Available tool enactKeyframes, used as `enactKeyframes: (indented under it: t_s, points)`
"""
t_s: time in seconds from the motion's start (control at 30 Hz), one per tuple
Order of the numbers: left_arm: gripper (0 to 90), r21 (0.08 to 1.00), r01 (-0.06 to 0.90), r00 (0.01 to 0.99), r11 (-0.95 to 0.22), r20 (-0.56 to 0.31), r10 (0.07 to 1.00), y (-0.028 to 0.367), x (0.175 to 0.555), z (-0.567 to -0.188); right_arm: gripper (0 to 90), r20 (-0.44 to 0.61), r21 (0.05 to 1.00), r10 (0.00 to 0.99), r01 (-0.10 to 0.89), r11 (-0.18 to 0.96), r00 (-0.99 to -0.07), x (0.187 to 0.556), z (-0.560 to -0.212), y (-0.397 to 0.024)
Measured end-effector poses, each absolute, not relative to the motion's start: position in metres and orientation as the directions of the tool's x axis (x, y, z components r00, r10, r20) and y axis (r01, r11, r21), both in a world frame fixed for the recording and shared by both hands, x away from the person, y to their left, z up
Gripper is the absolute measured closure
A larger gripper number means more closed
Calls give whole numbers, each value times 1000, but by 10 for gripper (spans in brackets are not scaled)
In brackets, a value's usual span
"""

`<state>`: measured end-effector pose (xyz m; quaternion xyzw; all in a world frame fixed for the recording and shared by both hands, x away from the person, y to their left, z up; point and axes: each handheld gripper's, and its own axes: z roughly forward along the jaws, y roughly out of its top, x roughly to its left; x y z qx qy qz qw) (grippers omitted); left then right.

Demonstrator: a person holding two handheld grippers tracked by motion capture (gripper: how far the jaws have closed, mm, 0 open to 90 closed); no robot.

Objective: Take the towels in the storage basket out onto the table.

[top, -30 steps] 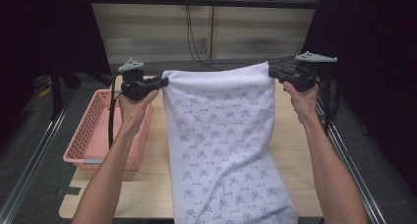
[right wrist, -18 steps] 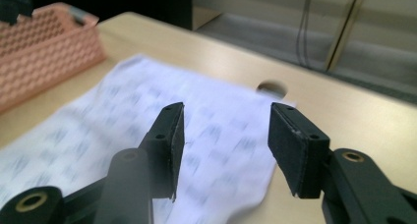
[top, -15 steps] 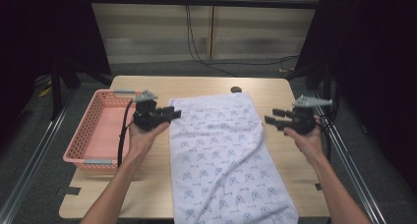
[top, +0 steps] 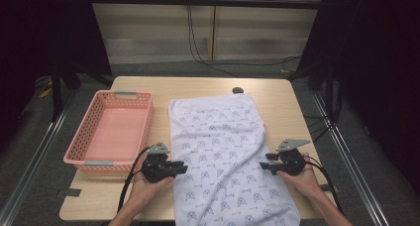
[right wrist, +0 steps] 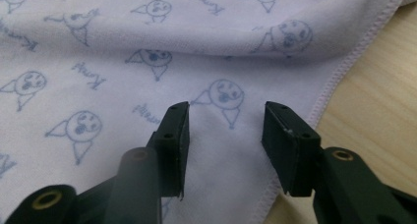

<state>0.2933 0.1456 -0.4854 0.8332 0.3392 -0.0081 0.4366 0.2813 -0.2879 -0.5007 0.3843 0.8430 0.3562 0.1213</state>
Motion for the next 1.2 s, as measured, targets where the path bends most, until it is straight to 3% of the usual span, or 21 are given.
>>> enactKeyframes:
  t_s: [0.03, 0.07, 0.13, 0.2, 0.27, 0.37, 0.47, 0.5, 0.53, 0.6, 0.7, 0.73, 0.83, 1.03, 1.2]
  points:
    - [692, 717, 576, 765, -392, -305, 567, 144, 293, -487, 543, 69, 694, 734, 561, 451, -675, 281, -501, -288]
    - [625, 708, 571, 769, -415, -284, 573, 142, 292, -490, 638, 46, 697, 741, 553, 457, -670, 282, -501, -289]
    - [600, 705, 569, 771, -423, -278, 573, 141, 292, -491, 676, 42, 700, 741, 549, 457, -671, 280, -501, -290]
    - [565, 694, 558, 780, -455, -250, 574, 138, 292, -494, 849, 41, 677, 737, 562, 476, -674, 266, -498, -294]
    - [587, 695, 554, 783, -458, -250, 569, 137, 291, -495, 858, 41, 680, 736, 559, 475, -675, 260, -498, -295]
    - [649, 689, 534, 798, -489, -222, 560, 132, 289, -498, 876, 61, 656, 738, 585, 478, -672, 239, -494, -303]
    - [824, 692, 518, 804, -504, -192, 563, 130, 289, -499, 876, 94, 630, 723, 603, 489, -684, 219, -491, -306]
    - [824, 690, 511, 809, -513, -183, 559, 129, 289, -499, 876, 94, 630, 723, 603, 489, -684, 219, -491, -306]
    - [895, 682, 514, 815, -521, -200, 543, 129, 288, -498, 875, 109, 626, 712, 605, 493, -693, 212, -491, -306]
    - [900, 678, 510, 820, -529, -197, 537, 128, 286, -498, 872, 117, 622, 708, 607, 495, -696, 209, -490, -307]
    - [900, 665, 503, 832, -552, -199, 518, 132, 277, -496, 799, 142, 643, 702, 605, 471, -697, 203, -488, -309]
    - [897, 662, 520, 823, -540, -219, 523, 134, 274, -496, 728, 157, 664, 704, 602, 444, -693, 202, -485, -313]
    - [869, 655, 527, 823, -542, -234, 518, 142, 267, -495, 676, 141, 681, 721, 595, 427, -679, 204, -483, -316]
    - [638, 688, 556, 792, -466, -269, 548, 144, 280, -488, 524, 138, 720, 752, 587, 370, -644, 222, -475, -317]
    - [553, 703, 569, 762, -426, -257, 594, 139, 305, -482, 447, 134, 737, 765, 579, 348, -630, 255, -477, -308]
